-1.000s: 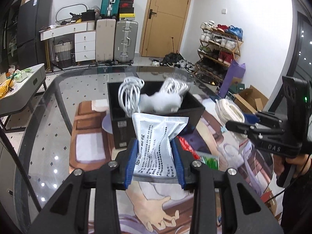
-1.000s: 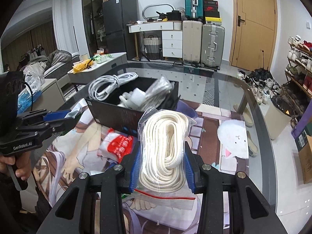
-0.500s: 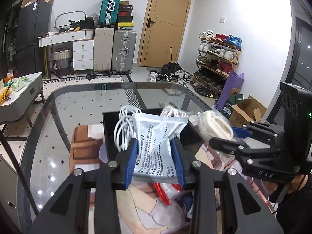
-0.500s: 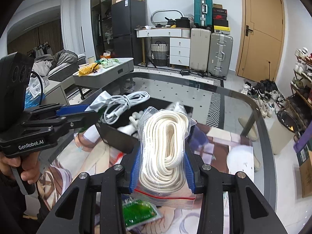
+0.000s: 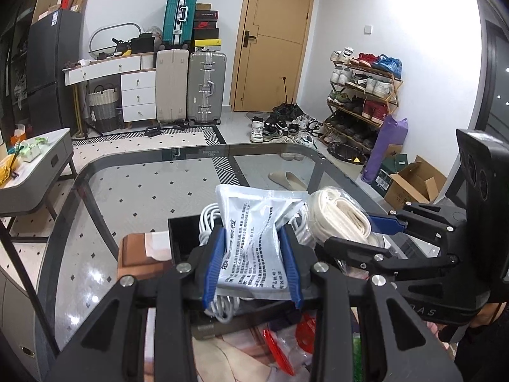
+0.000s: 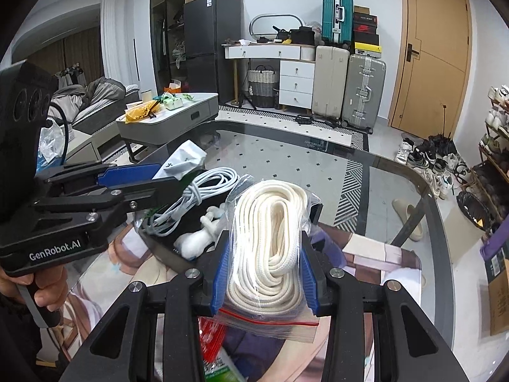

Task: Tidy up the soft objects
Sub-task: 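Carry the white sachet in the left gripper while the right carries the rope bag over the box, then open the left gripper to drop the sachet while the right releases the rope bag into the box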

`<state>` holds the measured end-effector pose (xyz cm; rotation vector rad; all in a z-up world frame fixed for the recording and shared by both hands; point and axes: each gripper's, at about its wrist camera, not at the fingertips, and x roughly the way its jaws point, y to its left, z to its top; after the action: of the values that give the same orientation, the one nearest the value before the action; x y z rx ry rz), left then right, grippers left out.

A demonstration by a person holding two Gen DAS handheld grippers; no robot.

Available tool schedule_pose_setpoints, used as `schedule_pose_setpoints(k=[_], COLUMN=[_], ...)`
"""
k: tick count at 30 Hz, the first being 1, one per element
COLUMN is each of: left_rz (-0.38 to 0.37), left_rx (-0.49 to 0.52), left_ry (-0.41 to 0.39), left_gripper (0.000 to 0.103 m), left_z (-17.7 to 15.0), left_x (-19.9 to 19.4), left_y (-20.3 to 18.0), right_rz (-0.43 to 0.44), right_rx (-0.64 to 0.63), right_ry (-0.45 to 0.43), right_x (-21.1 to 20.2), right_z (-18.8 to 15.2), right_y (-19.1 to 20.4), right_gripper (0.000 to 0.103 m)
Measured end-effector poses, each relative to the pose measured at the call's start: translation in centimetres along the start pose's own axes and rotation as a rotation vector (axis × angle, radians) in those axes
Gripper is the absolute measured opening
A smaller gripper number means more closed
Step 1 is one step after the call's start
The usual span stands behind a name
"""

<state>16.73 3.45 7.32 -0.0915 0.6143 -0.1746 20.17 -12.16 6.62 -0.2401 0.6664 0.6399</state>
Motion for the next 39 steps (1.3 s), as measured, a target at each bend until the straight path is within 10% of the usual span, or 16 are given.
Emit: schedule_pose_setpoints(k=[39], left_rz=[0.069], left_rx=[0.054], left_ry=[0.095], left_gripper=[0.042], left_z=[-2.3], left_x=[5.0], left_y=[1.6], right_rz=[0.021], right_rx=[-0.185], right_ry=[0.156], right_x=[9.6], right_z=[1.4], right_y=[2.2], right_gripper=[0.041])
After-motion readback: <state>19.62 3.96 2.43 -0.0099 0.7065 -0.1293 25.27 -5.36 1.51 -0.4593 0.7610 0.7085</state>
